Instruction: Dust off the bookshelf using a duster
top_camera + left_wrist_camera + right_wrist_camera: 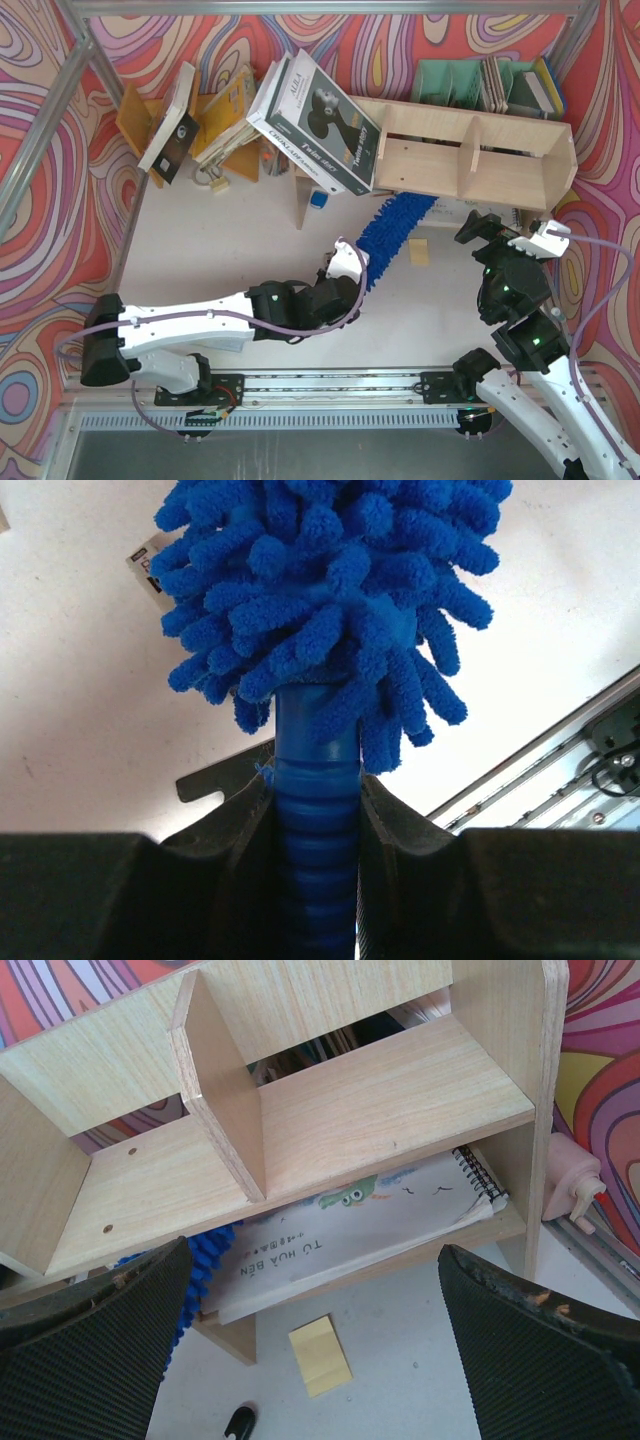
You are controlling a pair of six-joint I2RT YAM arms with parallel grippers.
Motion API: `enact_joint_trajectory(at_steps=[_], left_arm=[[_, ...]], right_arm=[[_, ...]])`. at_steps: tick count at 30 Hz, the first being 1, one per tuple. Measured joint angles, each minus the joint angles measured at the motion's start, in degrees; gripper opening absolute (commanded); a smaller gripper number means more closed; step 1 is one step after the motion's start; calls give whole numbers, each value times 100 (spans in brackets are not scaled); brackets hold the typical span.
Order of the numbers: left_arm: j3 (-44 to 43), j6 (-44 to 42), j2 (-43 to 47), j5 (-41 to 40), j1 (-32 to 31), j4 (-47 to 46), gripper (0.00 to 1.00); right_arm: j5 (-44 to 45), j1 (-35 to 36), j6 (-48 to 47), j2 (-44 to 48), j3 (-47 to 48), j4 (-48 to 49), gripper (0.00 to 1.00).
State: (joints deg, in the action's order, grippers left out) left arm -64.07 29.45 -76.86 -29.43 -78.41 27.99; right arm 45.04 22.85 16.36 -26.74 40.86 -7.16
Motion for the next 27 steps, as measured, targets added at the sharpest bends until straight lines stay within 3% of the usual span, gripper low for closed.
enact_joint_trajectory(at_steps=[13,27], left_arm=[[-1429,1386,-1172,-157,-251,678,0],[-1602,2474,-1263,-142,-396,861,0]], right_arm=[[-4,0,4,0,-2,0,99],[-13,0,20,7,0,2,99]])
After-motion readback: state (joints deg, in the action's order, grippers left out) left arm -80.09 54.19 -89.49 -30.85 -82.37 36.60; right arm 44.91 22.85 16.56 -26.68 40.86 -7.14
